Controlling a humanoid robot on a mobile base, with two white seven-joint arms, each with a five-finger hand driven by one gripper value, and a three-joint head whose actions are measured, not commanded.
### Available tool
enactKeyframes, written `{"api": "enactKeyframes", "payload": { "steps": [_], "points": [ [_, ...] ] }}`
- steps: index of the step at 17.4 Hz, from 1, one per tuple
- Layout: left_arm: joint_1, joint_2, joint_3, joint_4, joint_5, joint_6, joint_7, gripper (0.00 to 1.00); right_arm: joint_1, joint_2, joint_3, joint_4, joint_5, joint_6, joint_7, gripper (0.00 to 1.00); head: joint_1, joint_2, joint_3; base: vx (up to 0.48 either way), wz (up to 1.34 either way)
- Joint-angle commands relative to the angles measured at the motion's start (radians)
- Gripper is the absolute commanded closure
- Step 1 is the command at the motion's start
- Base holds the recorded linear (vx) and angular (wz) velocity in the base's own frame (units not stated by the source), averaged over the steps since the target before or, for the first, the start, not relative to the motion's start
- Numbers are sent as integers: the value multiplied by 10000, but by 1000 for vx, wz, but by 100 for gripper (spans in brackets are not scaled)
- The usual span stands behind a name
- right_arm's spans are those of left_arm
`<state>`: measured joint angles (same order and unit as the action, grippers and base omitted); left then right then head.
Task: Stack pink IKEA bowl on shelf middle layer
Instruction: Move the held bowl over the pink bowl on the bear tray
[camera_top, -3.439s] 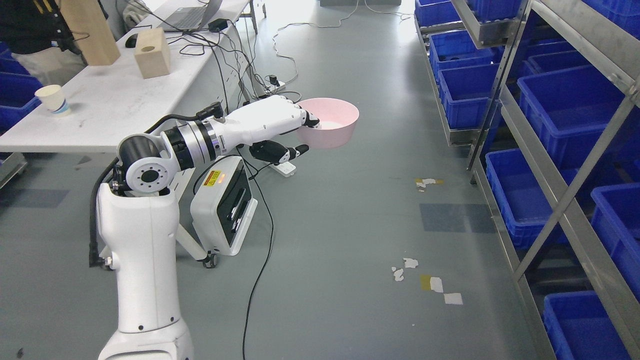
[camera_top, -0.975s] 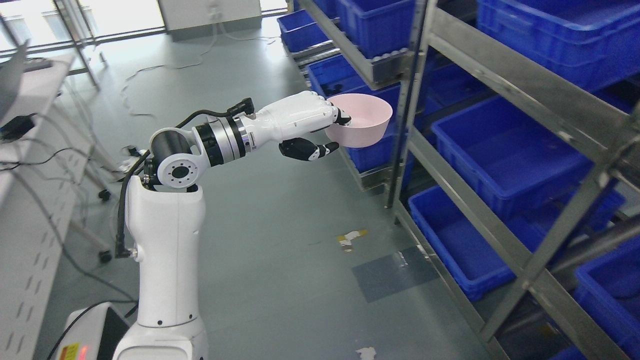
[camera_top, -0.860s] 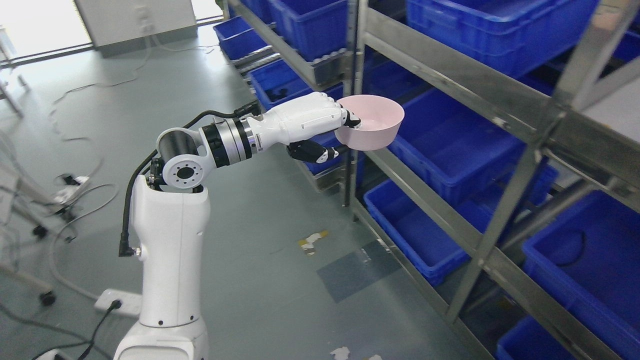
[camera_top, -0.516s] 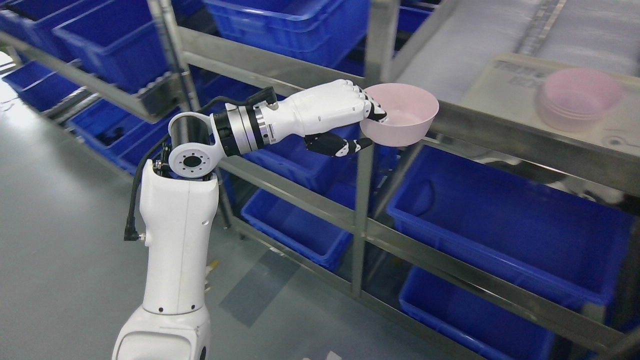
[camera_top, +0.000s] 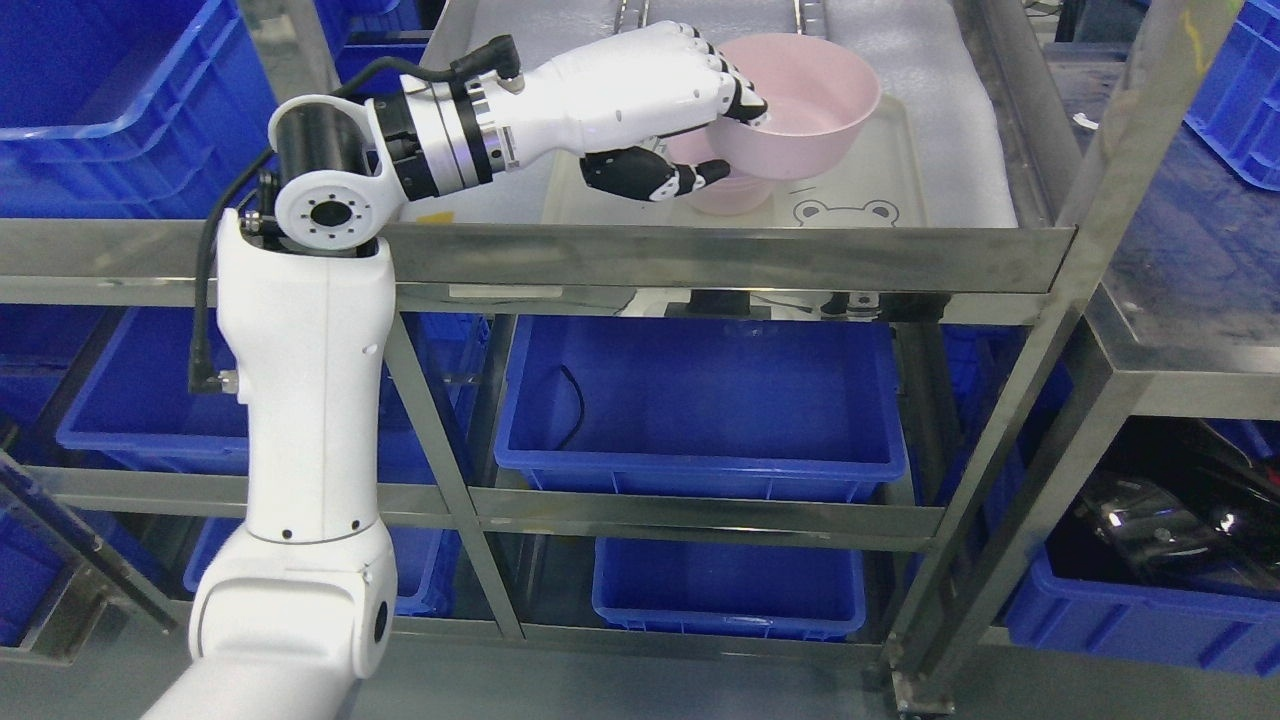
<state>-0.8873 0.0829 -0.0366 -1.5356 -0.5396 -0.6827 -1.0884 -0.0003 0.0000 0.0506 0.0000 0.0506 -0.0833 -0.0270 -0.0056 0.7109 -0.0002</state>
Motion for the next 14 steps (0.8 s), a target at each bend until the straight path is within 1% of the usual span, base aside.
{"api": "enactKeyframes", "payload": {
  "steps": [1,3,4,5,7,8,10,14],
  "points": [
    [-11,2636,397,383,-586,78,39,97,218,-175,0,-175,0,4,10,0,0,0,0,105,-202],
    [251,2608,275,567,-693,32,54,97,218,-175,0,-175,0,4,10,0,0,0,0,107,-187],
    [221,2379,107,811,-1134,32,54,97,218,-175,0,-175,0,4,10,0,0,-1,0,109,-172],
    [69,1770,-198,1208,-1807,32,70,96,218,-175,0,-175,0,4,10,0,0,-1,0,99,-153],
    [-223,970,-552,1731,-2759,32,54,96,218,-175,0,-175,0,4,10,0,0,-2,0,111,-116],
    [-300,677,-782,2114,-3175,32,115,96,218,-175,0,-175,0,4,10,0,0,-2,0,122,-78],
    [-606,186,-1135,2713,-3424,32,482,95,218,-175,0,-175,0,4,10,0,0,-2,0,107,-27],
    [-577,-122,-1566,2900,-3501,1,698,93,218,-175,0,-175,0,4,10,0,0,-2,0,108,29]
  ]
}}
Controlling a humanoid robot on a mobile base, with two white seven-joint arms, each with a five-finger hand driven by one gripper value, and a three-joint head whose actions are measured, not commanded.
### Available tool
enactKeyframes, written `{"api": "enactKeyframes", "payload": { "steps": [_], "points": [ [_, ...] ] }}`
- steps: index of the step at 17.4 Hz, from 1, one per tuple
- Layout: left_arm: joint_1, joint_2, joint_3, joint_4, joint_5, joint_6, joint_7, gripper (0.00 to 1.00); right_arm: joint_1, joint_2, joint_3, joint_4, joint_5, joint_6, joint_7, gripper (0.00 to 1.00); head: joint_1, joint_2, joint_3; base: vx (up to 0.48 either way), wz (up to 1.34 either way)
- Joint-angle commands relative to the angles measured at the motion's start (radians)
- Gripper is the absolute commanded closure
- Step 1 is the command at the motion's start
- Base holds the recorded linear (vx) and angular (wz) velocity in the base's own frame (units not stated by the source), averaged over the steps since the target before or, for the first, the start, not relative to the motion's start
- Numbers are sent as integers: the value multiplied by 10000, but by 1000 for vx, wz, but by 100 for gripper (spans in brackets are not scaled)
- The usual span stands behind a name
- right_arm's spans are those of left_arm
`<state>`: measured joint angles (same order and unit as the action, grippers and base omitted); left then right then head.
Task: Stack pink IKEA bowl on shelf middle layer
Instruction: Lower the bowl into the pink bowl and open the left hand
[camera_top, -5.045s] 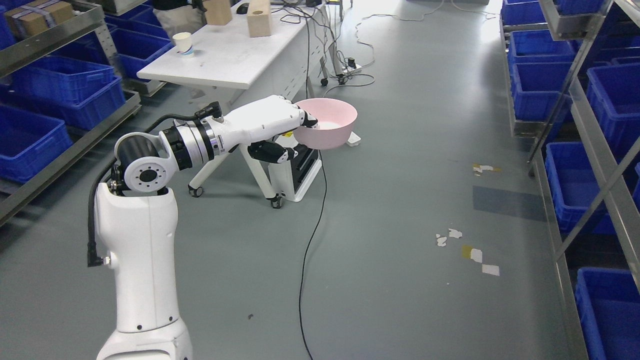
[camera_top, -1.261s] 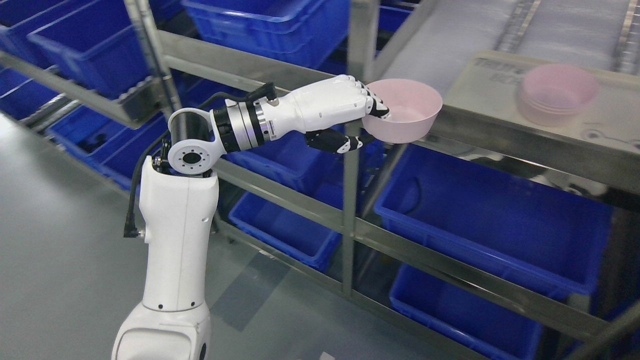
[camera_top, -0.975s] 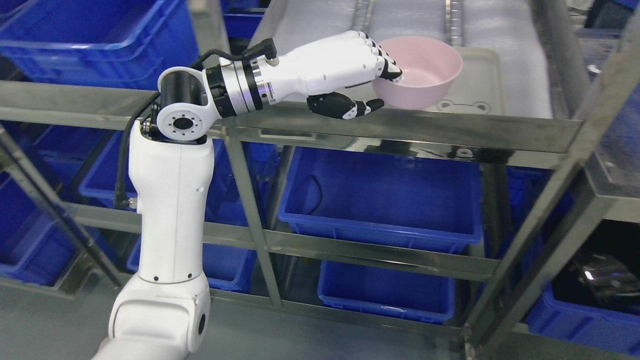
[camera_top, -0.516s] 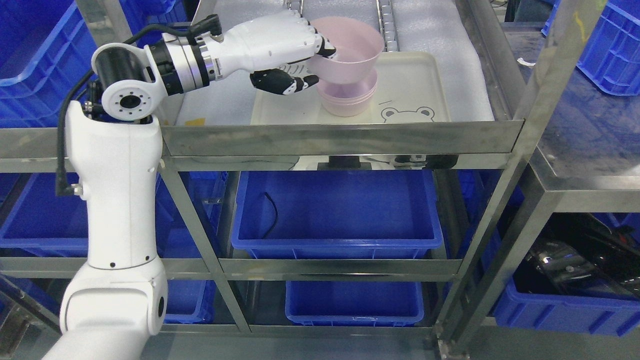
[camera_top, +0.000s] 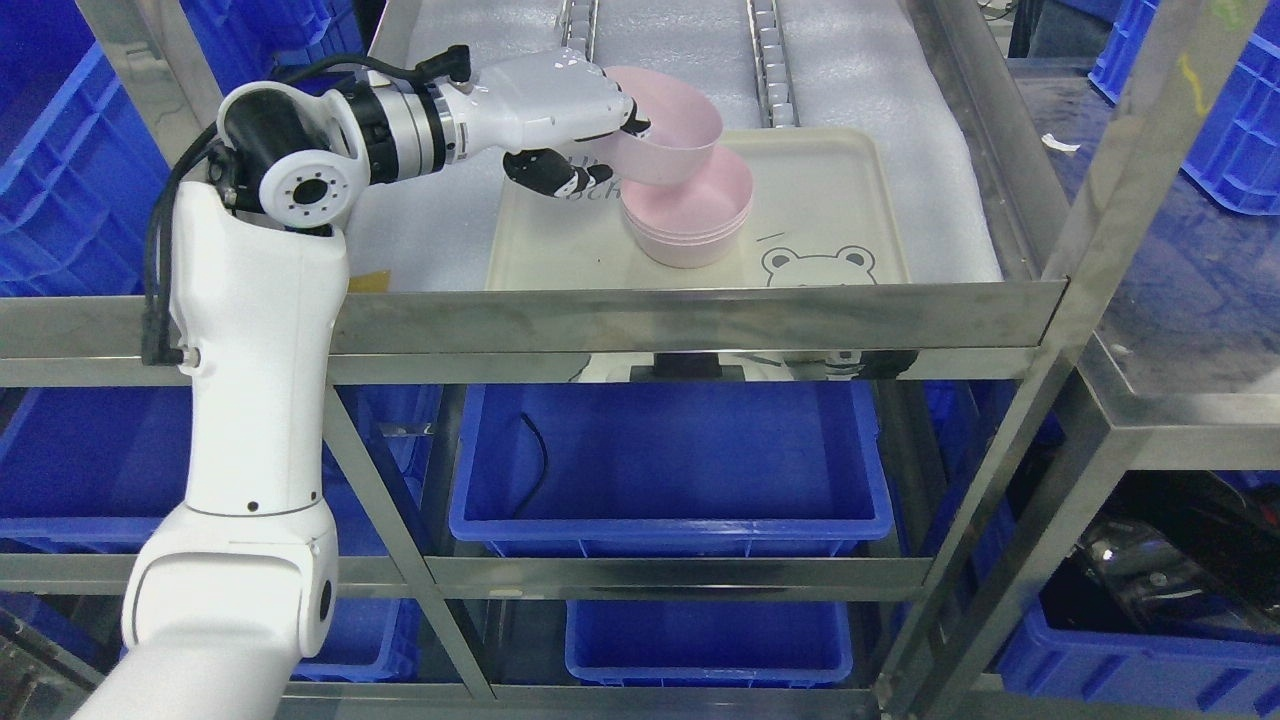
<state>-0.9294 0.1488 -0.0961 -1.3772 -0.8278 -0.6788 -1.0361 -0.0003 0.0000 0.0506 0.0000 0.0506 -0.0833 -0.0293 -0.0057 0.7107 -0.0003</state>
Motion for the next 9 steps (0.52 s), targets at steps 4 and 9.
{"api": "enactKeyframes", "payload": {
  "steps": [4,9],
  "points": [
    [-140,-1272,-865,1178,-573,-374,222,91,217,-175,0,-175,0,4,32,0,0,0,0,77,58],
    [-79,-1313,-742,642,-405,-667,84,92,217,-175,0,-175,0,4,32,0,0,0,0,38,38]
  ]
}}
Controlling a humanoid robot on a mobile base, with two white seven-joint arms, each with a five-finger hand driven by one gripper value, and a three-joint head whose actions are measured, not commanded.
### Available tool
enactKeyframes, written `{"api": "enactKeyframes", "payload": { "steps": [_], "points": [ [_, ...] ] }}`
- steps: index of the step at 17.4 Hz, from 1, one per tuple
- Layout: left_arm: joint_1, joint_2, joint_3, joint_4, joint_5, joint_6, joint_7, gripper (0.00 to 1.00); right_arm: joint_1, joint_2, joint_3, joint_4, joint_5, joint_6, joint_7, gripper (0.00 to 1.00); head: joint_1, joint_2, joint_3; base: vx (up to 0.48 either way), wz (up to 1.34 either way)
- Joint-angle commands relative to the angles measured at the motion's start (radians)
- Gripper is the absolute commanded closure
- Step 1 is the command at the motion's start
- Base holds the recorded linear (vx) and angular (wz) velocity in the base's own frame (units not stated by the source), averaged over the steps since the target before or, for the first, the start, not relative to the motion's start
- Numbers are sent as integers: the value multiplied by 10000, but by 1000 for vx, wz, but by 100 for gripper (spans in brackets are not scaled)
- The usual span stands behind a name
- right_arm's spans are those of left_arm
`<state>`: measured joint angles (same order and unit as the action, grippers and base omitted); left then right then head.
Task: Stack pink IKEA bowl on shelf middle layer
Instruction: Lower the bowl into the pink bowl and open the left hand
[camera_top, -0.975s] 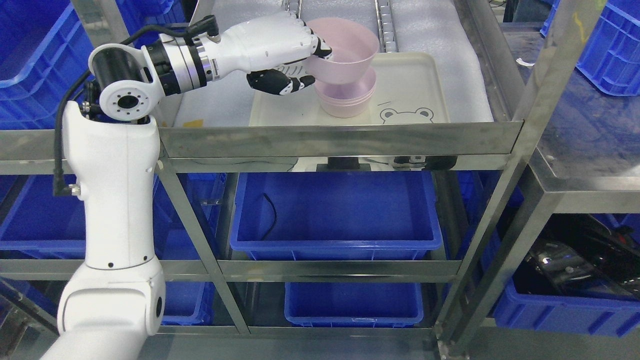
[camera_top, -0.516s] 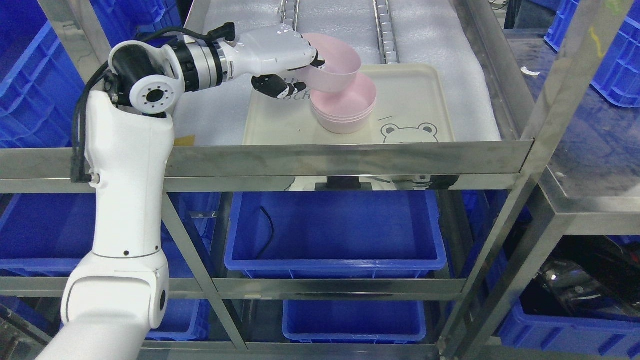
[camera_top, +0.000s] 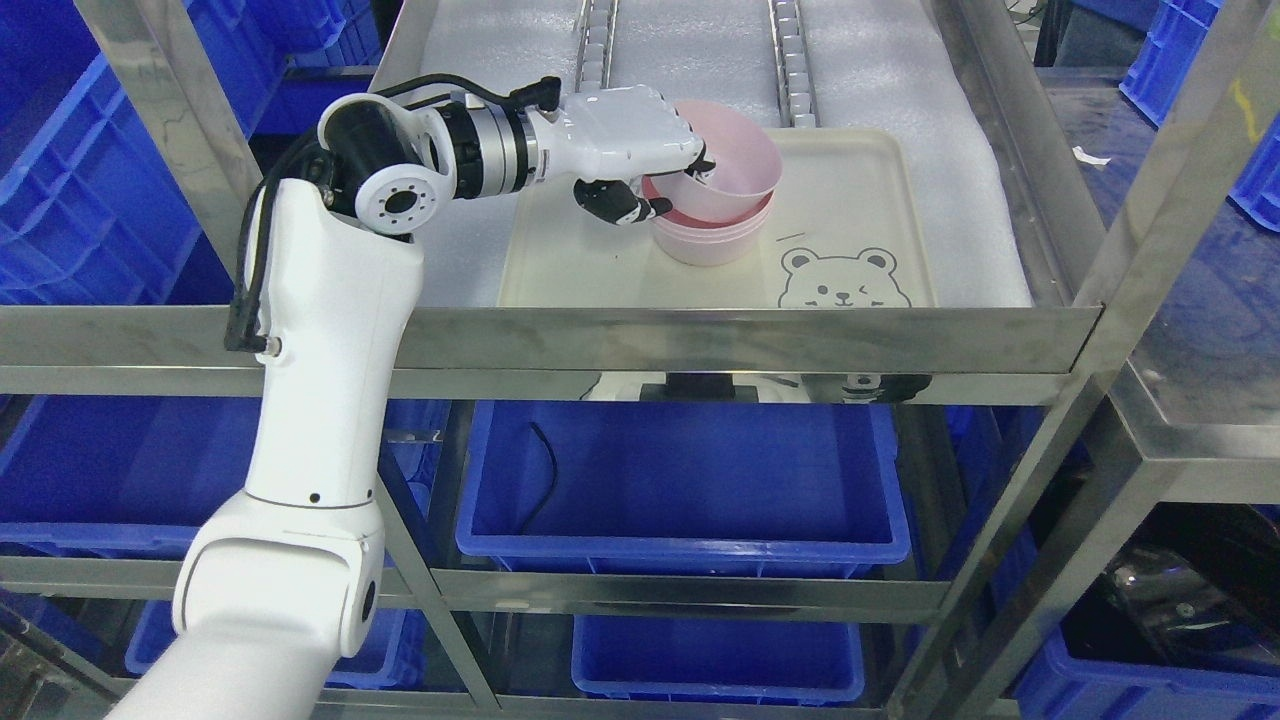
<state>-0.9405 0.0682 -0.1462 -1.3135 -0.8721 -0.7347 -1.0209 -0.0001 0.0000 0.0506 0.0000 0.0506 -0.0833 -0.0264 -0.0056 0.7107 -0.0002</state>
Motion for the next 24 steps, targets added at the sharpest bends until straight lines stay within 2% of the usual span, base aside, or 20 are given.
{"api": "enactKeyframes", "payload": {
  "steps": [1,2,3,4,5,7,10,14,18,20,21,24],
  "points": [
    [63,-508,-241,-11,39,-109,-84,91,215,-175,0,-175,0,4,4,0,0,0,0,0,0],
    [63,-499,-241,-11,39,-109,-84,89,215,-175,0,-175,0,4,4,0,0,0,0,0,0],
    [63,-498,-241,-26,24,-109,-84,75,215,-175,0,-175,0,4,4,0,0,0,0,0,0],
    [48,-483,-241,-42,-7,-93,-69,51,215,-175,0,-175,0,4,4,0,0,0,0,0,0],
    [63,-407,-241,-42,-7,-93,-69,42,215,-175,0,-175,0,4,4,0,0,0,0,0,0],
    [48,-329,-43,-42,8,-48,-54,26,215,-175,0,-175,0,4,4,0,0,0,0,0,0],
    [2,-508,982,-42,404,-1,-54,6,215,-175,0,-175,0,4,4,0,0,0,0,0,0],
    [32,-453,1477,-11,3343,441,-69,4,215,-175,0,-175,0,4,4,0,0,0,0,0,0],
    [231,-508,1324,-87,7409,1224,68,3,215,-175,0,-175,0,4,4,0,0,0,0,0,0],
    [476,-508,73,-317,8196,1349,983,3,215,-175,0,-175,0,4,4,0,0,0,0,0,0],
    [766,-508,-830,-530,8488,1394,1855,2,215,-175,0,-175,0,4,4,0,0,0,0,0,0],
    [1533,-508,-2674,-1098,8506,1395,2951,2,215,-175,0,-175,0,4,4,0,0,0,0,0,0]
  ]
}}
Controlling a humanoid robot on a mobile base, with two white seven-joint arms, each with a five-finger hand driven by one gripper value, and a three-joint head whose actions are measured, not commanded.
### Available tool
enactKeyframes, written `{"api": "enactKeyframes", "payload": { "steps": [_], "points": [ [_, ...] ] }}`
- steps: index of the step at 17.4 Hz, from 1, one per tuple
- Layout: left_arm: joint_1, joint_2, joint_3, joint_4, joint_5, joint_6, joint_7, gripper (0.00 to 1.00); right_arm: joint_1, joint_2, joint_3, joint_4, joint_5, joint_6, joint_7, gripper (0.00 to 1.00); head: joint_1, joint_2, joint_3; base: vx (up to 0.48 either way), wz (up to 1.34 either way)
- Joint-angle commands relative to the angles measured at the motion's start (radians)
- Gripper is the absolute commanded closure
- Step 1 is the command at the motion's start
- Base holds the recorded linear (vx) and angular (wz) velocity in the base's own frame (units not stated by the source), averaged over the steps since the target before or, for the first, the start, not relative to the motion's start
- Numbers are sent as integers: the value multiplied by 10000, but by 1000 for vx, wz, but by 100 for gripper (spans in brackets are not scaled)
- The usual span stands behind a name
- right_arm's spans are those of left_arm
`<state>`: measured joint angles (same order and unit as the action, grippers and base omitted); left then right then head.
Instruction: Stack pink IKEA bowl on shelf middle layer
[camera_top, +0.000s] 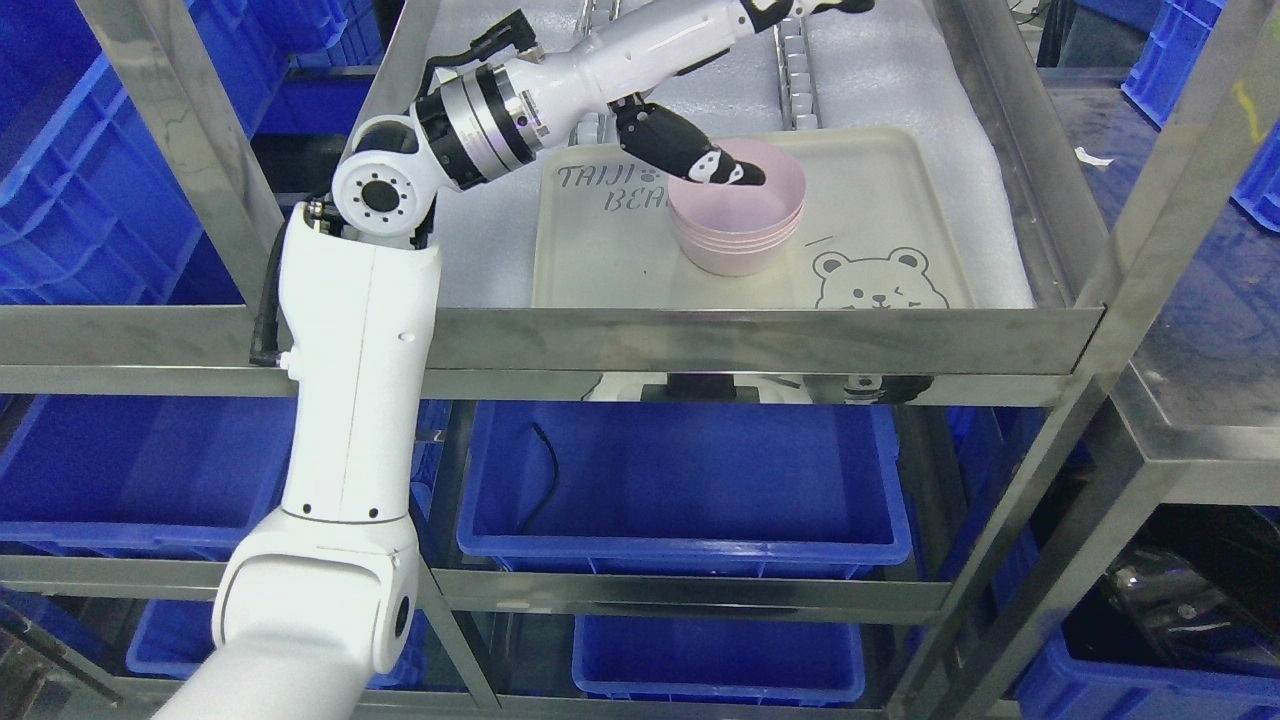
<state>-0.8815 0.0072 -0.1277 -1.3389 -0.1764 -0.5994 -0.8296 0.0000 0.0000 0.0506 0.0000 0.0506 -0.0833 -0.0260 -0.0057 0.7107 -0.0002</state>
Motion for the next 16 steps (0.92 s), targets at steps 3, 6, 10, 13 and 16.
{"api": "enactKeyframes", "payload": {
  "steps": [3,6,10,13,16],
  "points": [
    [2106,103,-4227,-1687,1534,27,1087,4,215,-175,0,-175,0,4,-1,0,0,0,0,0,0],
    [3915,103,-4399,-2363,1412,-142,964,4,215,-175,0,-175,0,4,-1,0,0,0,0,-38,-60],
    [5773,103,-4262,-2411,952,-1212,933,3,215,-175,0,-175,0,4,-1,0,0,0,0,-97,-30],
    [7351,103,-3132,-2244,951,-1676,887,3,215,-175,0,-175,0,4,-1,0,0,0,0,-124,2],
    [8611,103,-1735,-1249,951,-1692,933,2,215,-175,0,-175,0,4,-1,0,0,0,0,-91,45]
  ]
}}
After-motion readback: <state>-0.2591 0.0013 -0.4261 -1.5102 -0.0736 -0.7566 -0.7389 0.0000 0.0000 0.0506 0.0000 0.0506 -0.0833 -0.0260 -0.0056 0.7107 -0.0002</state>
